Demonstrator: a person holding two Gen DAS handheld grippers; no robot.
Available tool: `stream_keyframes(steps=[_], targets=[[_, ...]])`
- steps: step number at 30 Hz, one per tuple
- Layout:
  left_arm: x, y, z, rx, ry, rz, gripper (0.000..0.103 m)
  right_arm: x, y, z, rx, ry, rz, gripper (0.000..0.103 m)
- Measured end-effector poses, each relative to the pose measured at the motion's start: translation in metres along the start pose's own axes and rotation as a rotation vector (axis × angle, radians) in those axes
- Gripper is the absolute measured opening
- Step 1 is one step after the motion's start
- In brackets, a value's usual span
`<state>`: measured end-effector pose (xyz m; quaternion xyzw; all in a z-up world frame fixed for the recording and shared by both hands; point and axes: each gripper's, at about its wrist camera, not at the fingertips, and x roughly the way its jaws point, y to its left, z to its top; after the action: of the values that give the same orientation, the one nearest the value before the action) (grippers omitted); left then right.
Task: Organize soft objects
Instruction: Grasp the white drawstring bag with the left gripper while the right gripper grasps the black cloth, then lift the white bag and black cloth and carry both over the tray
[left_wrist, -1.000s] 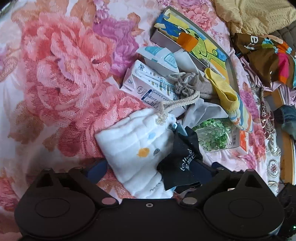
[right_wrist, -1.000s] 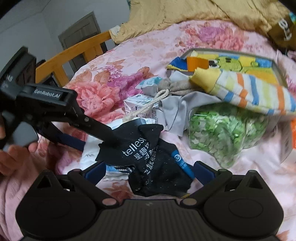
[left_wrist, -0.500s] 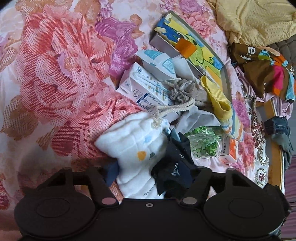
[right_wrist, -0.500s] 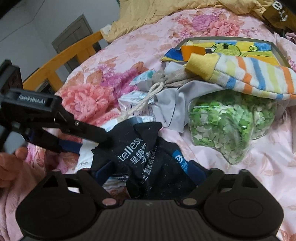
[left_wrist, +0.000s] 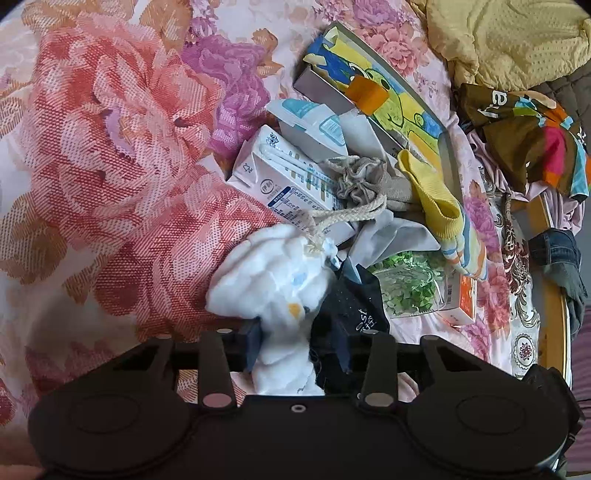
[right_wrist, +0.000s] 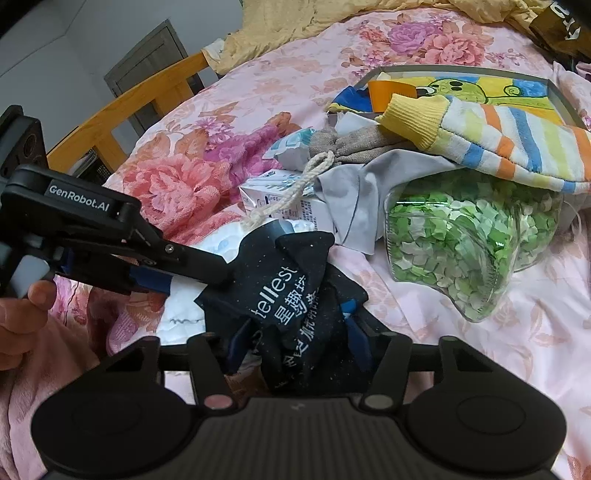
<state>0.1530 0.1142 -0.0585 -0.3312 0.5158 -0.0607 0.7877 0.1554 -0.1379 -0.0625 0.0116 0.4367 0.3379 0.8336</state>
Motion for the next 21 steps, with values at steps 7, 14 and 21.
stream_keyframes(steps=[7, 14, 21], targets=[[0.002, -0.006, -0.003, 0.058, -0.003, 0.028, 0.015, -0.005, 0.000, -0.002, 0.008, -0.005, -0.014, 0.044], [-0.005, -0.011, -0.005, 0.097, -0.049, 0.044, 0.010, -0.014, -0.001, -0.001, 0.017, -0.027, -0.031, 0.021], [-0.019, -0.022, -0.012, 0.171, -0.116, 0.042, 0.008, -0.019, 0.008, -0.003, -0.079, -0.038, -0.117, 0.010]])
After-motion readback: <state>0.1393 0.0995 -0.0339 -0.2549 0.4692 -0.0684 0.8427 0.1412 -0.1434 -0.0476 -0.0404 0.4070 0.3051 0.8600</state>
